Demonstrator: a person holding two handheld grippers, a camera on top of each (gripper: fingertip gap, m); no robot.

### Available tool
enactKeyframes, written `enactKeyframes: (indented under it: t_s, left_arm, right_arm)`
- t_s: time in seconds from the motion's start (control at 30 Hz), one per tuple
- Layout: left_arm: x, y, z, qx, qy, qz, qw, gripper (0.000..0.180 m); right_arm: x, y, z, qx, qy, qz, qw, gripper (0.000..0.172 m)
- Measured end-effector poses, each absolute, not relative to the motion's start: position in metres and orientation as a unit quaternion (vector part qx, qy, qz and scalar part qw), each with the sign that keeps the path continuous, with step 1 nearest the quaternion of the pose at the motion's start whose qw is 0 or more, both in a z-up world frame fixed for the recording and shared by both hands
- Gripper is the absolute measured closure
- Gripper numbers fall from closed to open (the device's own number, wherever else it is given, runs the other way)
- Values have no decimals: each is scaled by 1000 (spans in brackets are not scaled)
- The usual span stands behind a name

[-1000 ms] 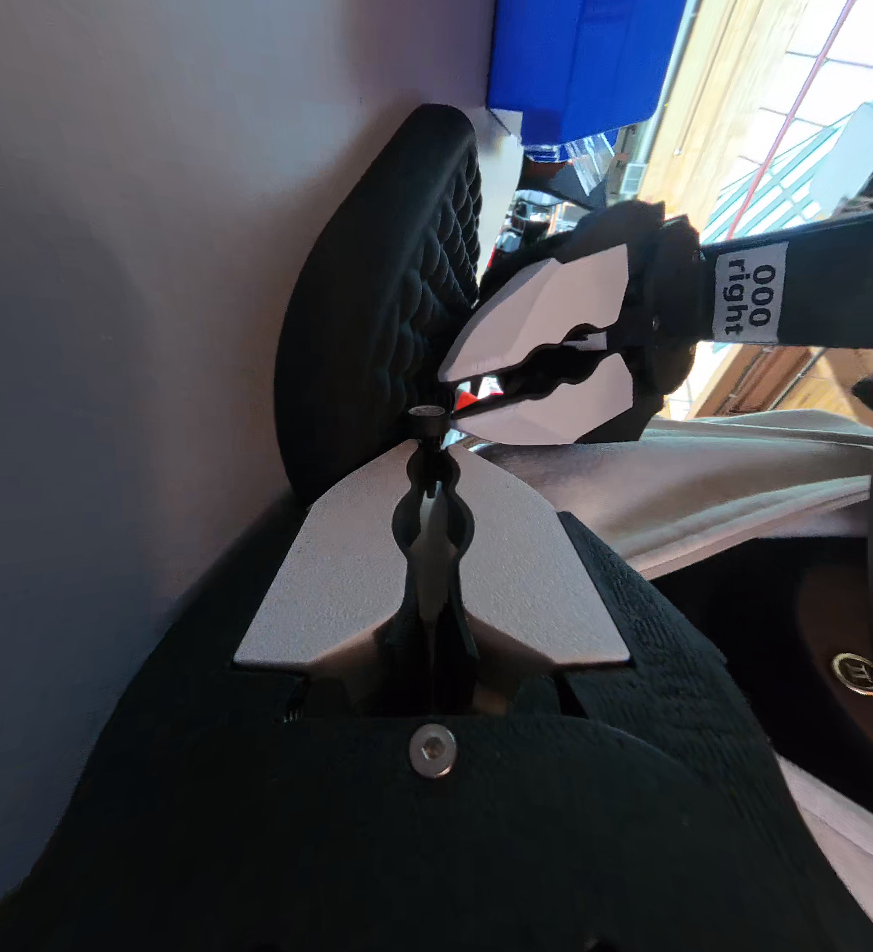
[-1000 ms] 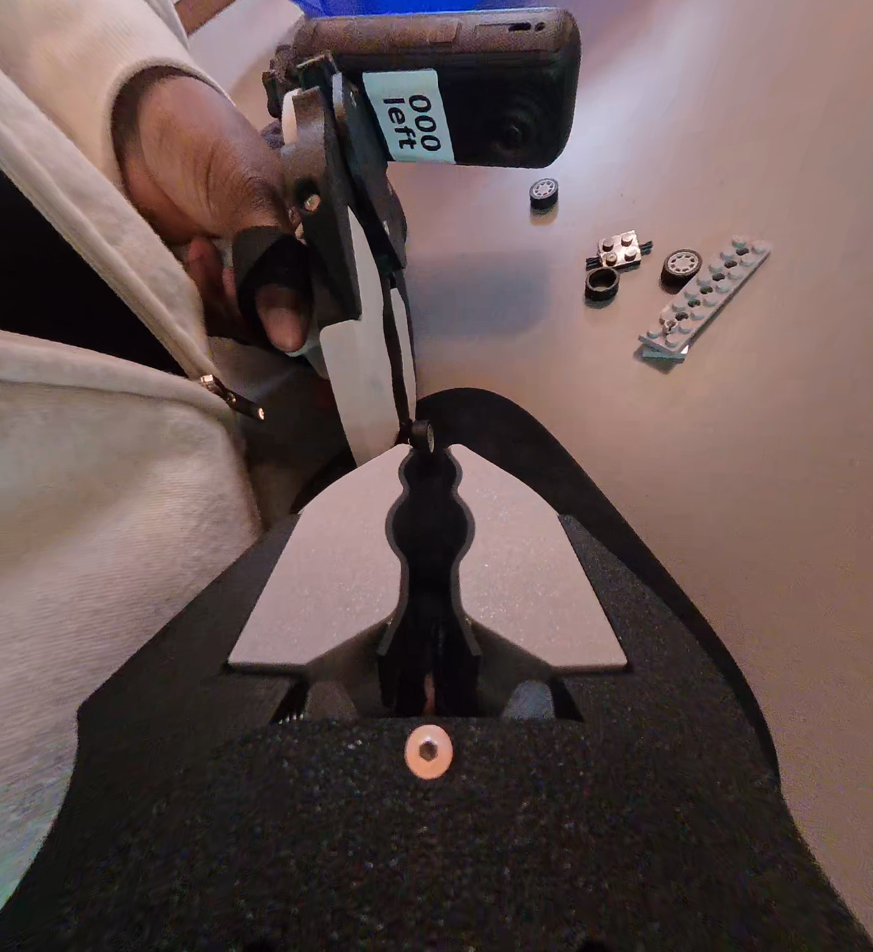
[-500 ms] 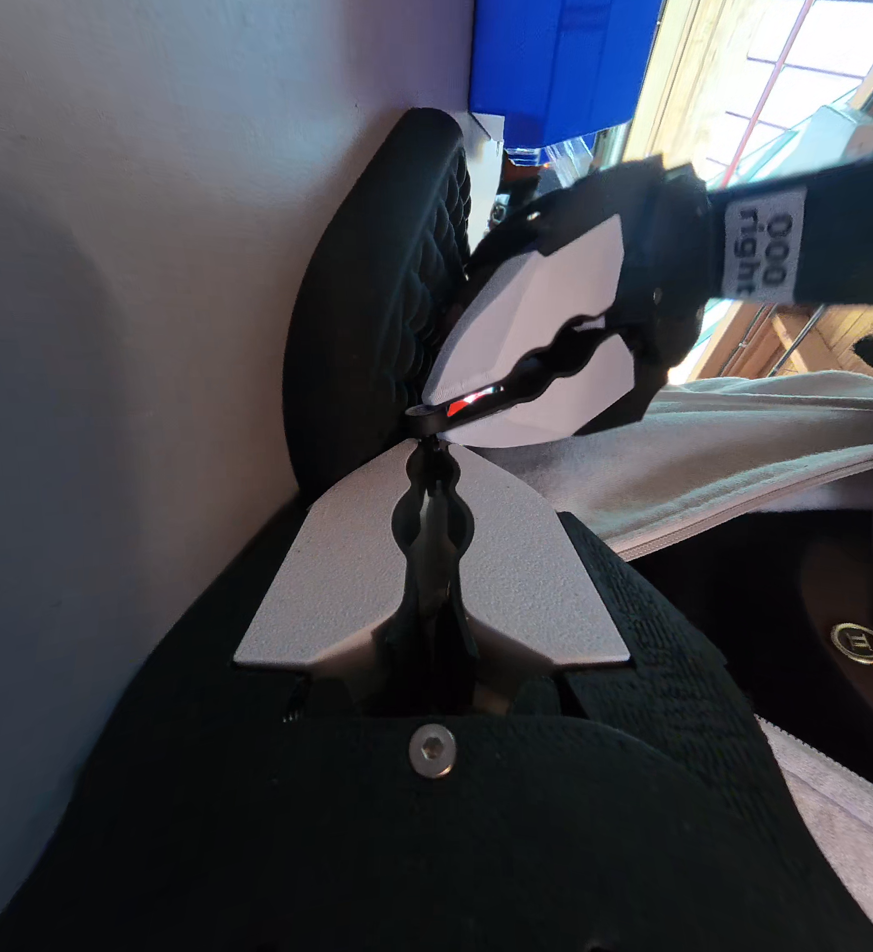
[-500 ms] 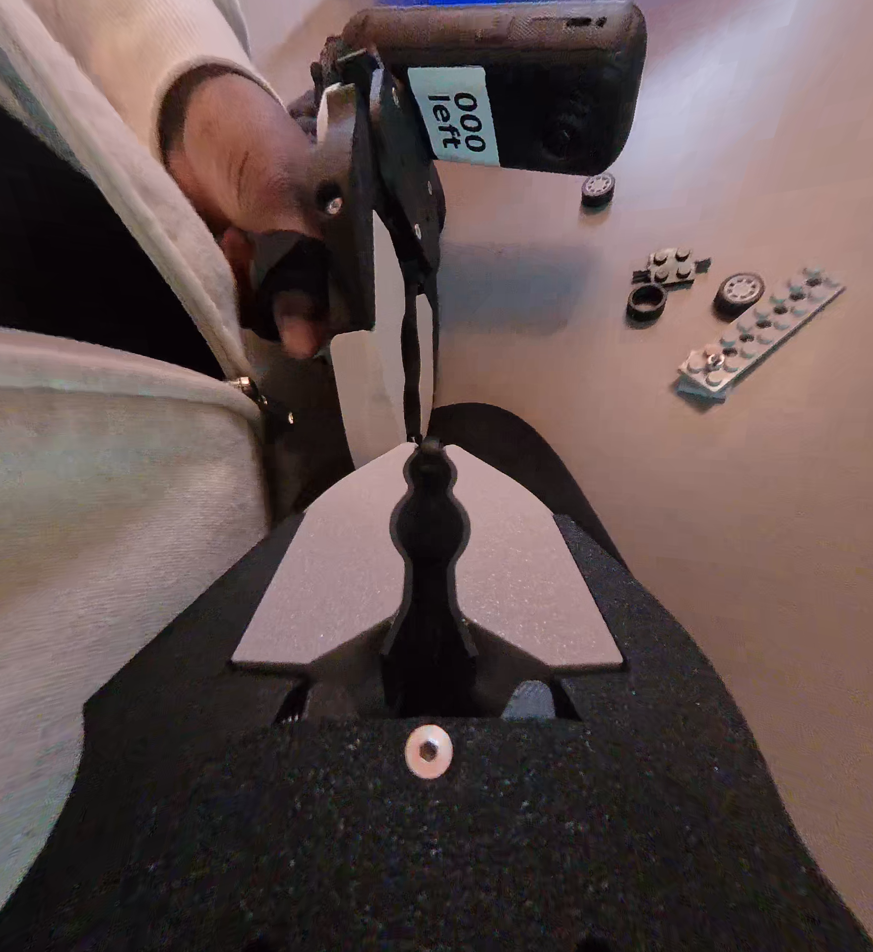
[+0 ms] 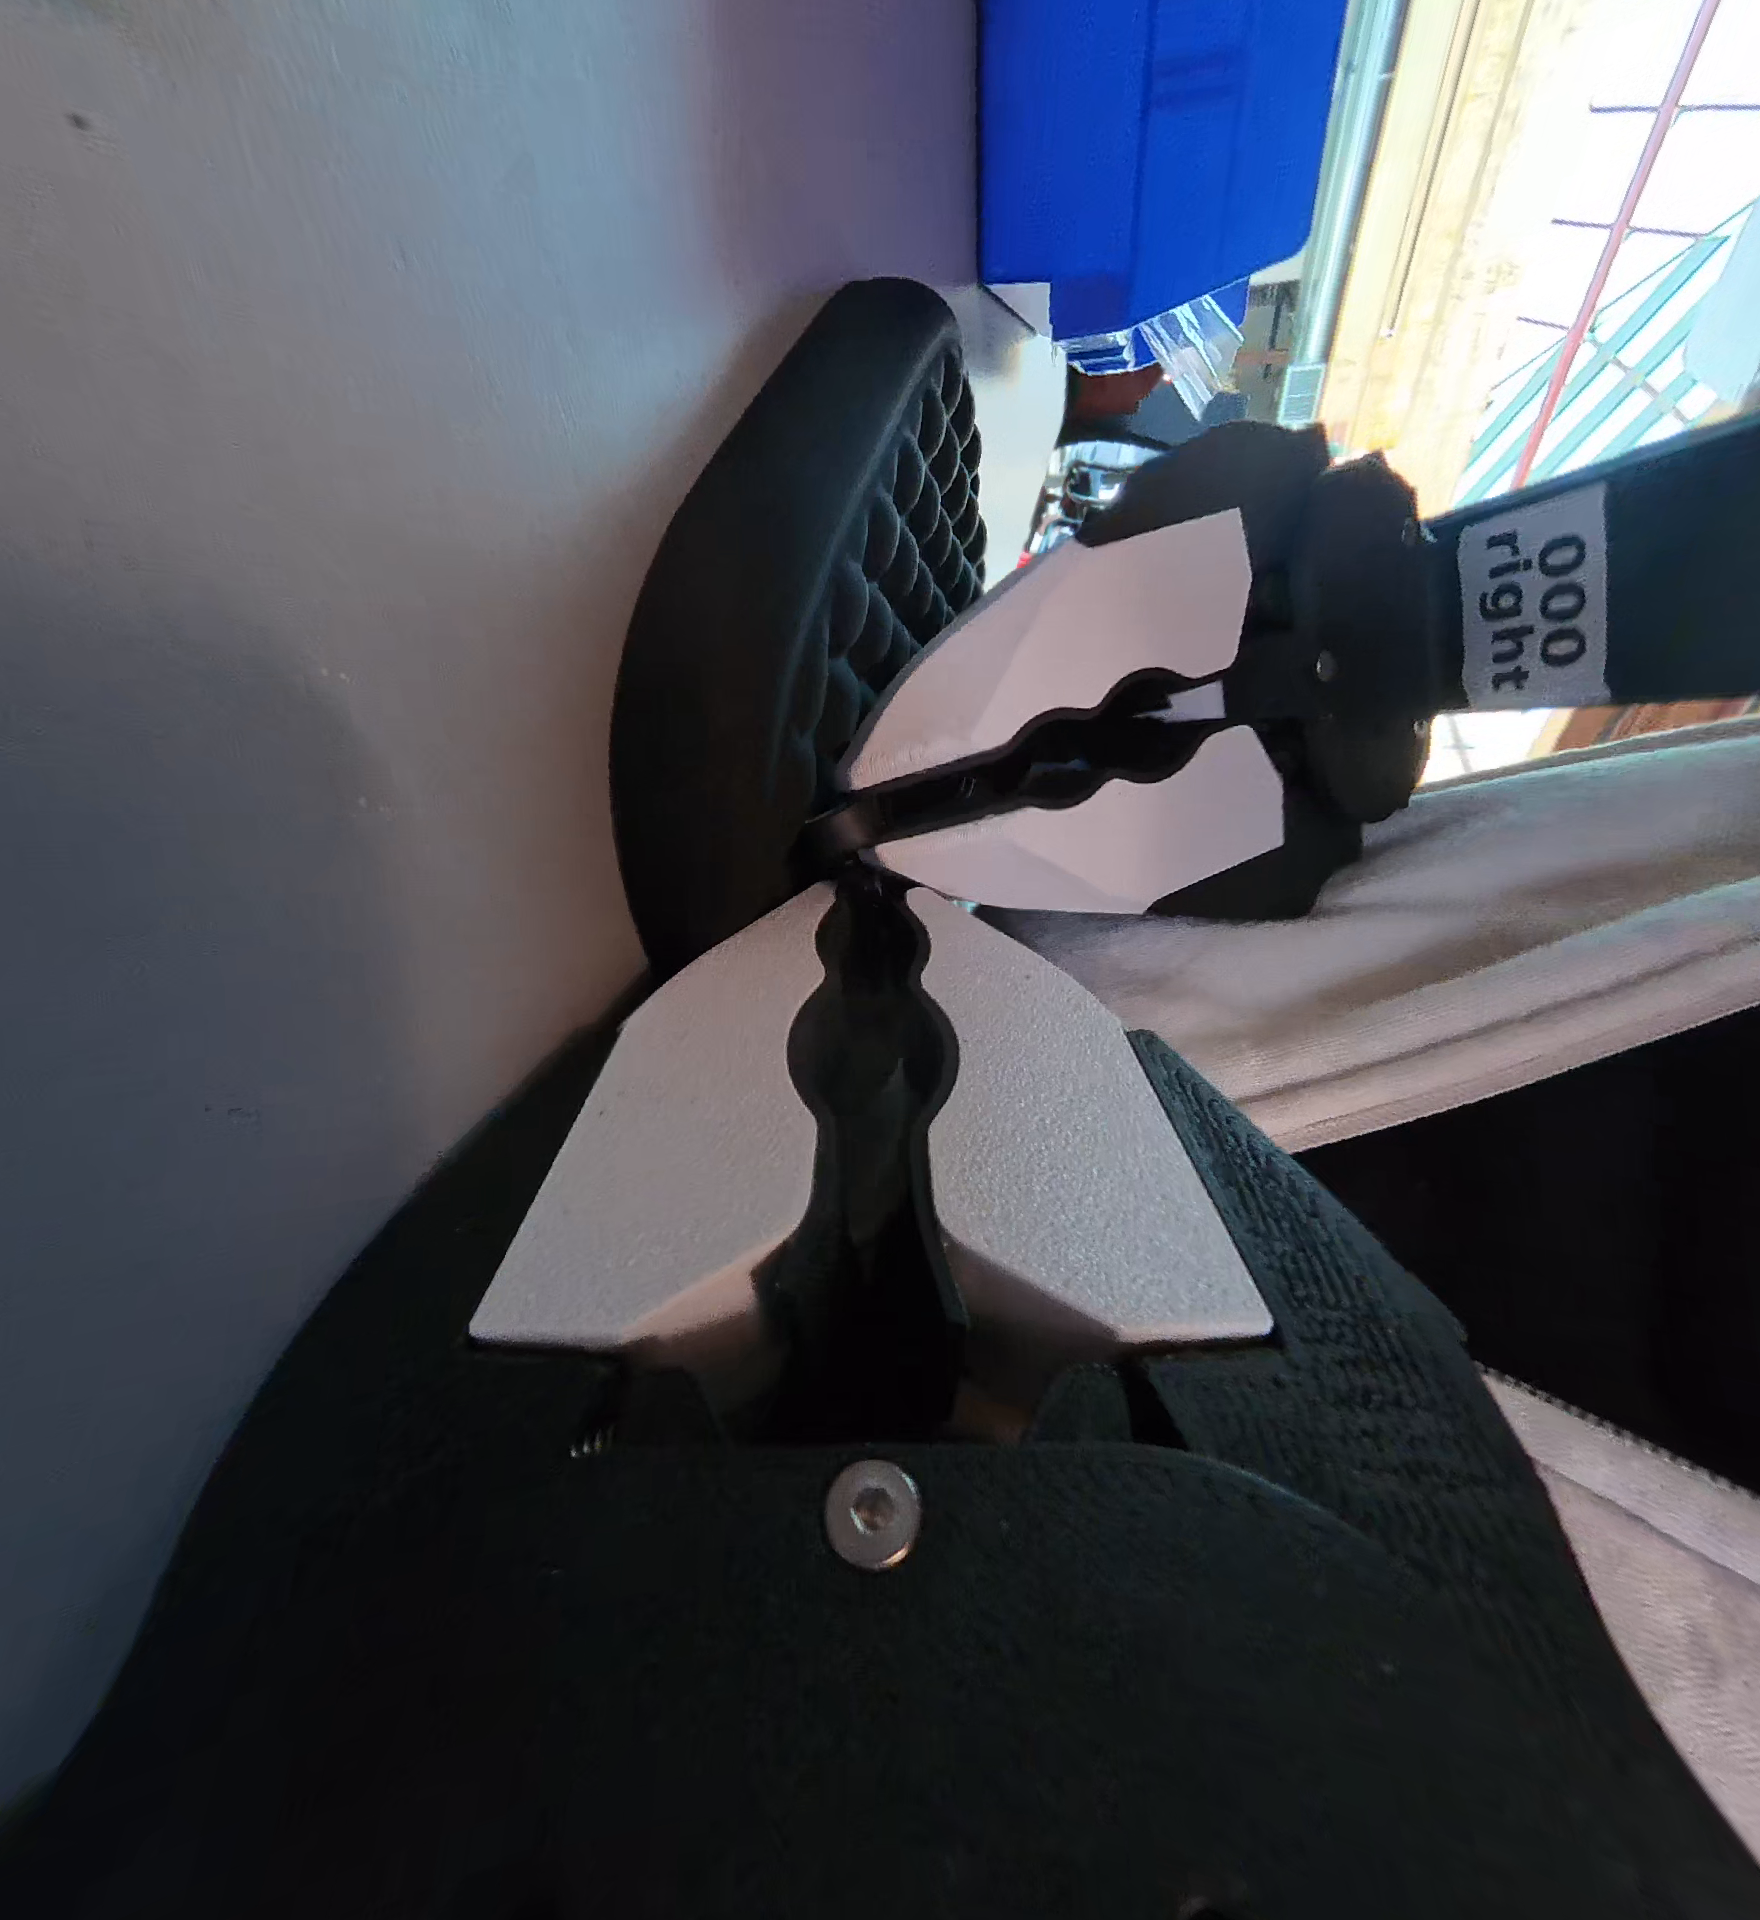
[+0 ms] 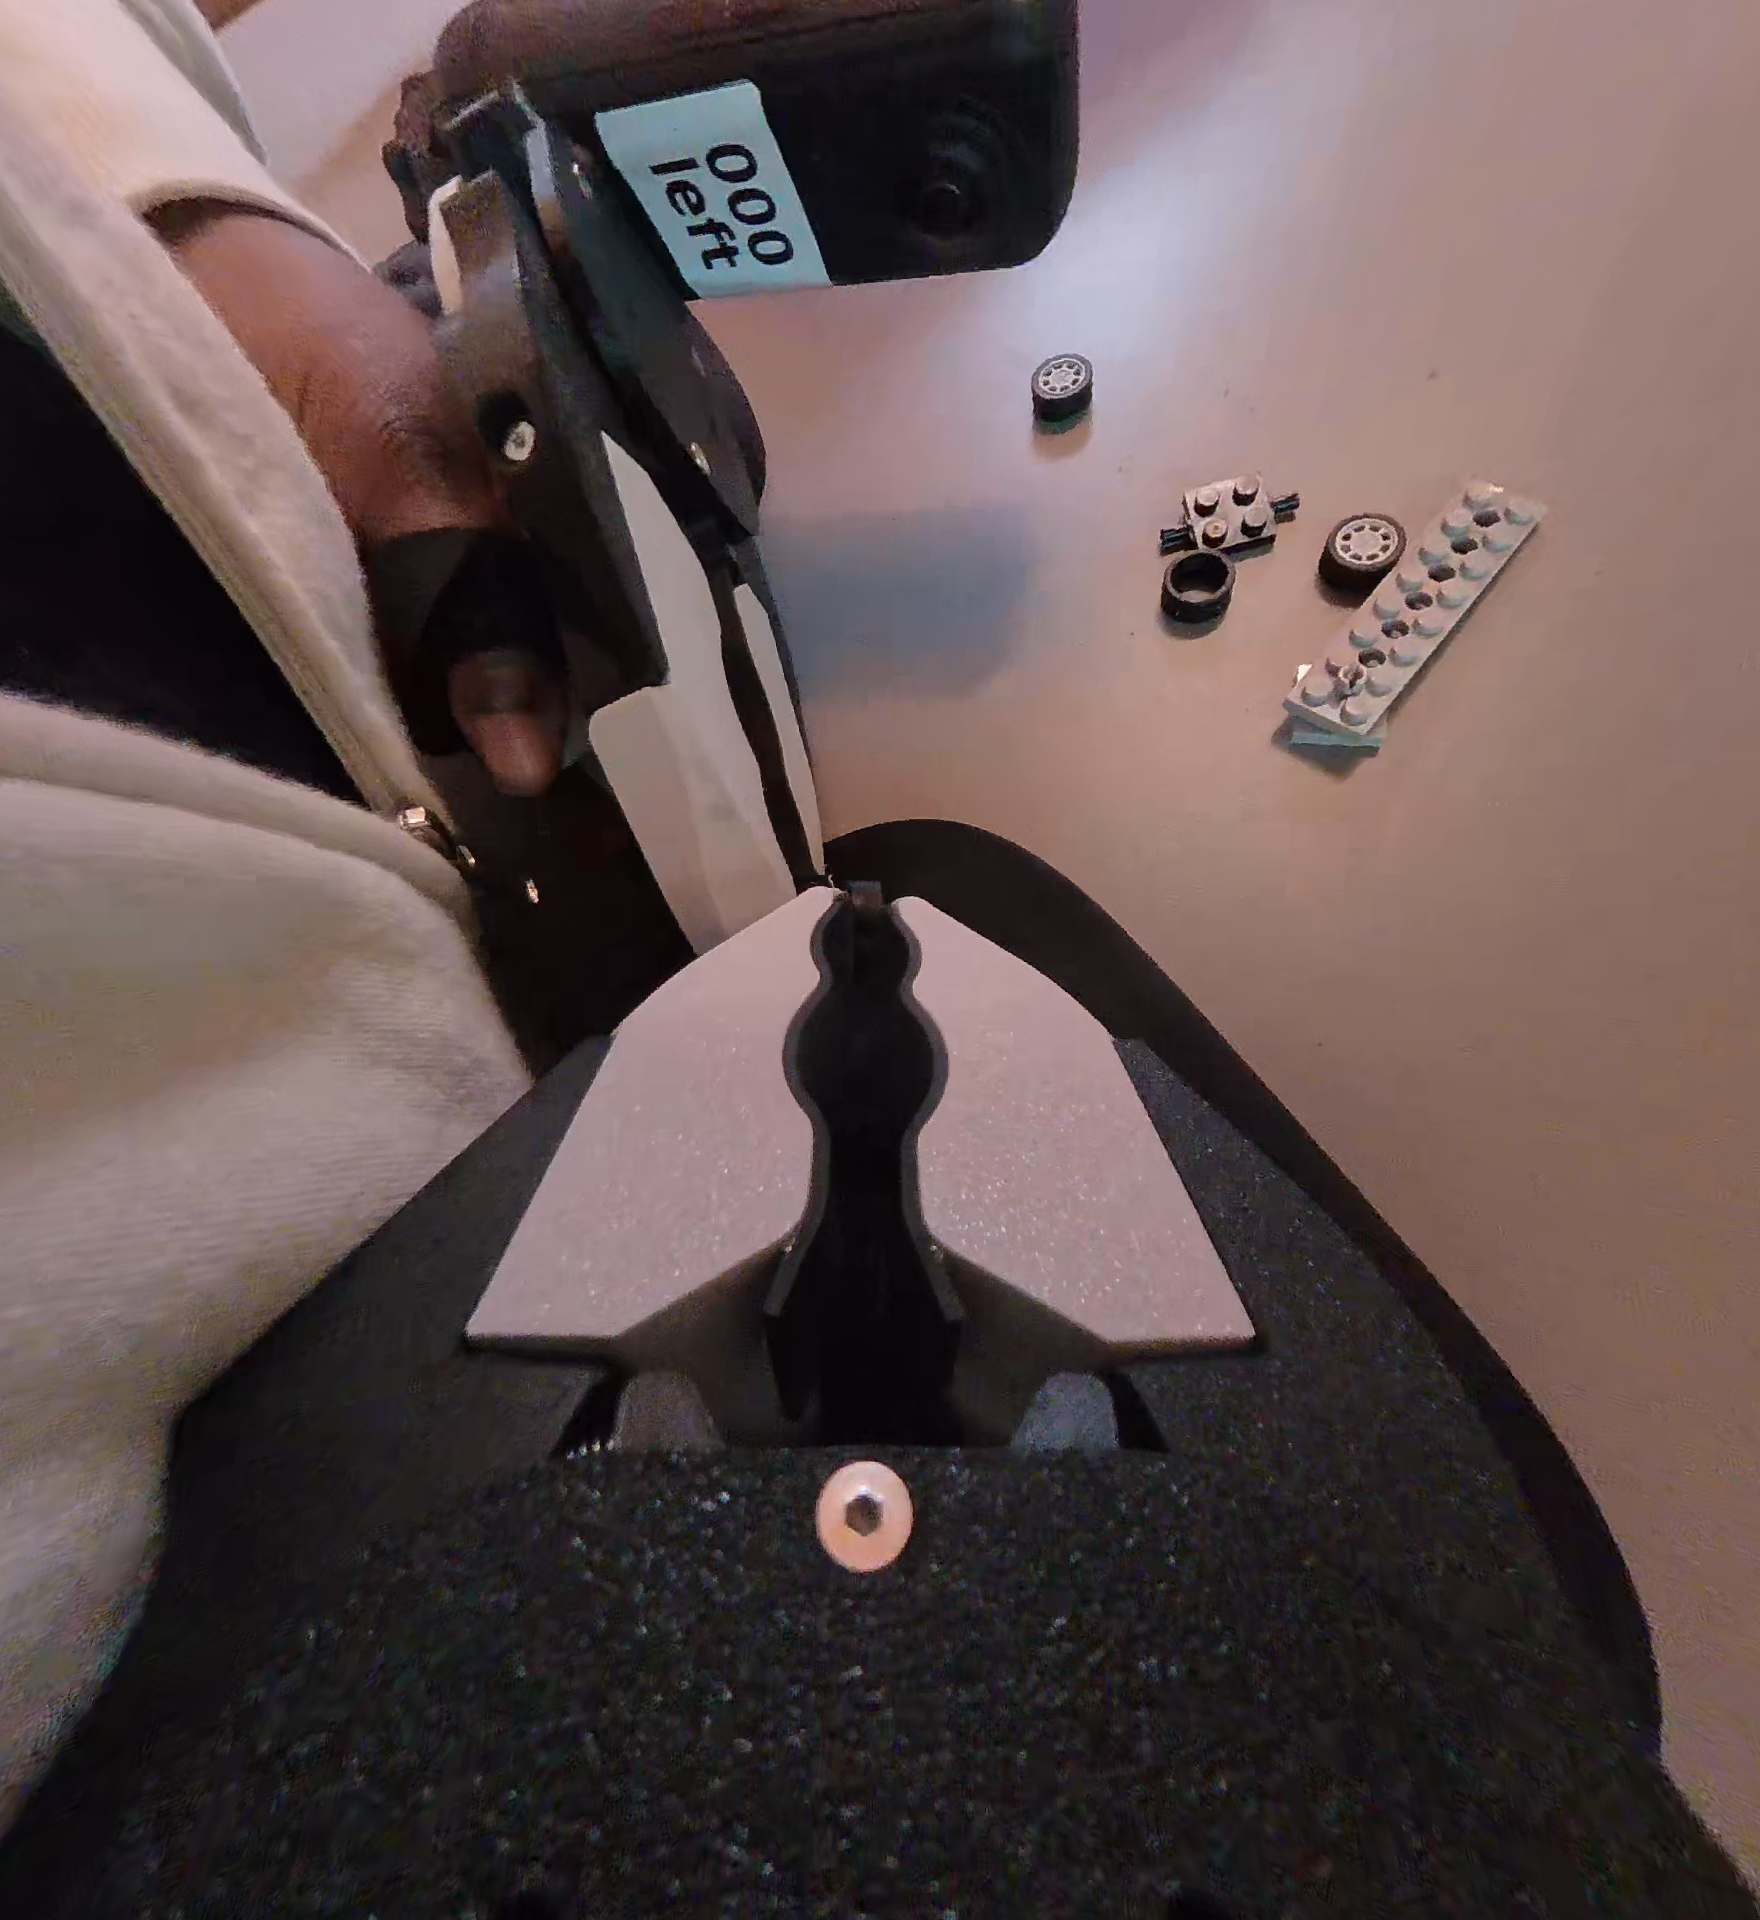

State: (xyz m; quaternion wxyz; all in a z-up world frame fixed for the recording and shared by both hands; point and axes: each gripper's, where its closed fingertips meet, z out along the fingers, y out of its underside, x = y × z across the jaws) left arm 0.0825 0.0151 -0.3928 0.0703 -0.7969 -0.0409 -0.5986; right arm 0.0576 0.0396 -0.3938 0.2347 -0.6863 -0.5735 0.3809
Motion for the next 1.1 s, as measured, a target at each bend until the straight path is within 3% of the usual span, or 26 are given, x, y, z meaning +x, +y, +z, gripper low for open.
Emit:
enactKeyframes:
  t_s: [0.4,0.53,0.63,1.1]
  left_arm:
    - [81,16,-399,-840,41,-514,169,172]
    - [91,8,-402,-855,176,-427,238,174]
    - [90,13,-395,-836,120,-491,214,175]
    - [89,20,-383,-826,133,-468,285,174]
  right_arm:
    - [57,40,-394,-726,-517,401,212,165]
    - [61,60,-407,-757,-521,306,248,172]
    - [63,56,-403,-767,-480,364,219,172]
    - [64,57,-362,-702,-448,492,254,168]
